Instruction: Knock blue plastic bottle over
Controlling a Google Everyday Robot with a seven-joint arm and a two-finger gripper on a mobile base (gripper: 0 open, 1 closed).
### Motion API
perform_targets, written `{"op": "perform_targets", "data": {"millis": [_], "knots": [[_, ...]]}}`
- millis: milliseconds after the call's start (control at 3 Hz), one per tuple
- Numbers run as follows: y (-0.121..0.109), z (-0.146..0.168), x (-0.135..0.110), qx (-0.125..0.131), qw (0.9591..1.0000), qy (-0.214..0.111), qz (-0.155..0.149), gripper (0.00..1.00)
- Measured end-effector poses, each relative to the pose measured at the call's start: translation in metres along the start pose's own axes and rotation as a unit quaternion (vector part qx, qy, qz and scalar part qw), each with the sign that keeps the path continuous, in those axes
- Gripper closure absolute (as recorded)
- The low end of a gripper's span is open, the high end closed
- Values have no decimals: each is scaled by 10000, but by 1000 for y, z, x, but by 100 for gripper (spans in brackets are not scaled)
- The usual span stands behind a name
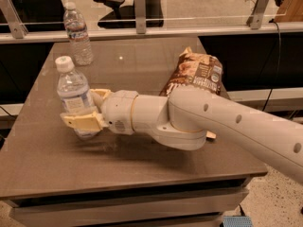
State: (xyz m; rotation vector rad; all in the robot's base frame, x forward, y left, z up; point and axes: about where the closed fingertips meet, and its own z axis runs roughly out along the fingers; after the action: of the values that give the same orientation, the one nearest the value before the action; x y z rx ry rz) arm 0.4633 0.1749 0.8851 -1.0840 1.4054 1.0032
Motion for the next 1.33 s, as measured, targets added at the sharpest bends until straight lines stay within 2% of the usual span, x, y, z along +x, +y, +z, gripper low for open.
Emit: {"op": "perform_targets", "data": {"millis": [333,667,1000,1333], "knots": [[-15,-14,-2,33,9996,263,-48,87],[-19,-15,-34,-274,9965,663,-428,100],[-19,-12,-69,-734,9867,1194,-820,100],[-31,-13,-64,-1125,9705,1970,-815,100]]}}
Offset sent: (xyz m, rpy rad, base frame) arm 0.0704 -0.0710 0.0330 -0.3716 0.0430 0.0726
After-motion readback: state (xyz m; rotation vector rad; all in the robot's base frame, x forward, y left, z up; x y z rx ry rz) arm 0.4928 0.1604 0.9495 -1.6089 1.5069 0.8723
